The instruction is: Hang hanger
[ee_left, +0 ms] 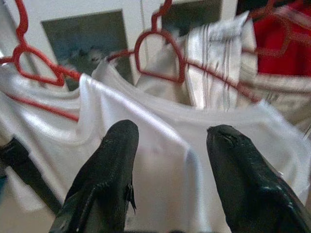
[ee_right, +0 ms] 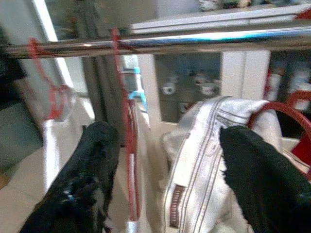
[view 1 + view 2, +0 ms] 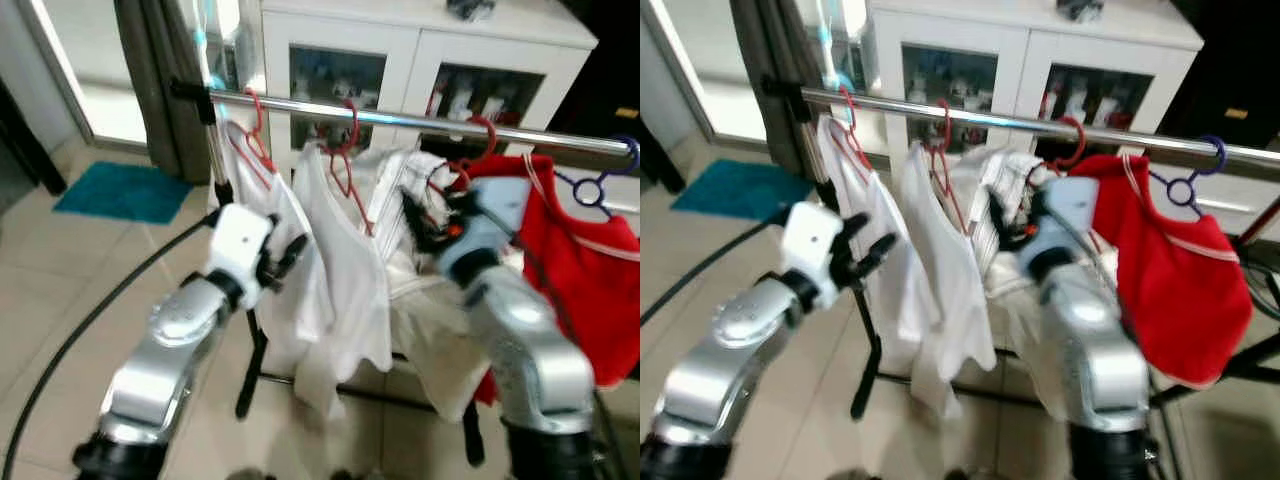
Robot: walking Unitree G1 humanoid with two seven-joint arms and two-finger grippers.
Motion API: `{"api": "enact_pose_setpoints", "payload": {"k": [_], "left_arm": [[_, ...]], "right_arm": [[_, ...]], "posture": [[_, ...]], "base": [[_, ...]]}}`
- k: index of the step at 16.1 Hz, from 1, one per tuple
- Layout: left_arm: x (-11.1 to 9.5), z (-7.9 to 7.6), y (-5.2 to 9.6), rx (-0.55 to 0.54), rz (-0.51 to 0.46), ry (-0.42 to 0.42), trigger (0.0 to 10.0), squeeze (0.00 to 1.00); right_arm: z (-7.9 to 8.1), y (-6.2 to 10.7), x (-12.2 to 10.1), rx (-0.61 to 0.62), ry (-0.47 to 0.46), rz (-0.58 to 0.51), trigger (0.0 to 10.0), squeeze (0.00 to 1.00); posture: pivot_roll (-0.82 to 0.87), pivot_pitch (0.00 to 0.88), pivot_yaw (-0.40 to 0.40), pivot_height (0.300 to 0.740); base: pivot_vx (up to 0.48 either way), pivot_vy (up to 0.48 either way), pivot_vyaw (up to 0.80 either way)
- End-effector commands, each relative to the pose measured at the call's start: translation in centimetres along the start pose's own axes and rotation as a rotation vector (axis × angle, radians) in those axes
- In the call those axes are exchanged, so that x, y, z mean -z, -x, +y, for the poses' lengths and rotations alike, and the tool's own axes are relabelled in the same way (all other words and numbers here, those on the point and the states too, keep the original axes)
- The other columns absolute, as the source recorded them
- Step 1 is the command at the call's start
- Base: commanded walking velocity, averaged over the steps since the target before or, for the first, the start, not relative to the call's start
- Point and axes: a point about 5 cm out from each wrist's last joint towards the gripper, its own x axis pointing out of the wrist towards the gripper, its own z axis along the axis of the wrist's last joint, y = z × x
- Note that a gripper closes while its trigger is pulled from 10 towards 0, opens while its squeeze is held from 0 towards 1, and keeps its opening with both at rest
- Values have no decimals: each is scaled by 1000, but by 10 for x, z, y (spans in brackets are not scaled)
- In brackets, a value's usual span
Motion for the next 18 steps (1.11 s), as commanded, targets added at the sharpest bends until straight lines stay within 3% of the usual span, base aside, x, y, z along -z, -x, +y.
{"api": "enact_pose_setpoints", "payload": {"k": [1,4,7,11,12,13,18], "left_arm": [[-5,-3,-1,29,-26,1,10000,0],[-5,-8,2,117,-30,15,10000,0],[-3,-15,9,256,-2,-24,10000,0],[8,-17,20,411,83,-69,10000,0],[11,-17,23,450,108,-71,10000,0],[13,-17,26,486,124,-79,10000,0],[10,-14,24,466,94,-66,10000,0]], "right_arm": [[-6,1,-3,27,21,1,10000,1000],[-10,-3,-4,38,50,25,10000,1000],[-28,-9,2,121,124,119,10000,1000],[-42,-23,-4,103,180,147,10000,992],[-46,-29,-5,88,198,155,10000,0],[-55,-40,-6,105,230,158,10000,0],[-67,-73,-13,48,259,144,10000,0]], "posture": [[18,38,-13,740],[18,35,-10,740],[21,29,-12,740],[16,21,-8,740],[15,15,-7,740],[17,12,-8,740],[30,0,-25,740]], "base": [[0,0,0],[0,0,0],[0,0,0],[0,0,0],[0,0,0],[0,0,0],[0,0,0]]}}
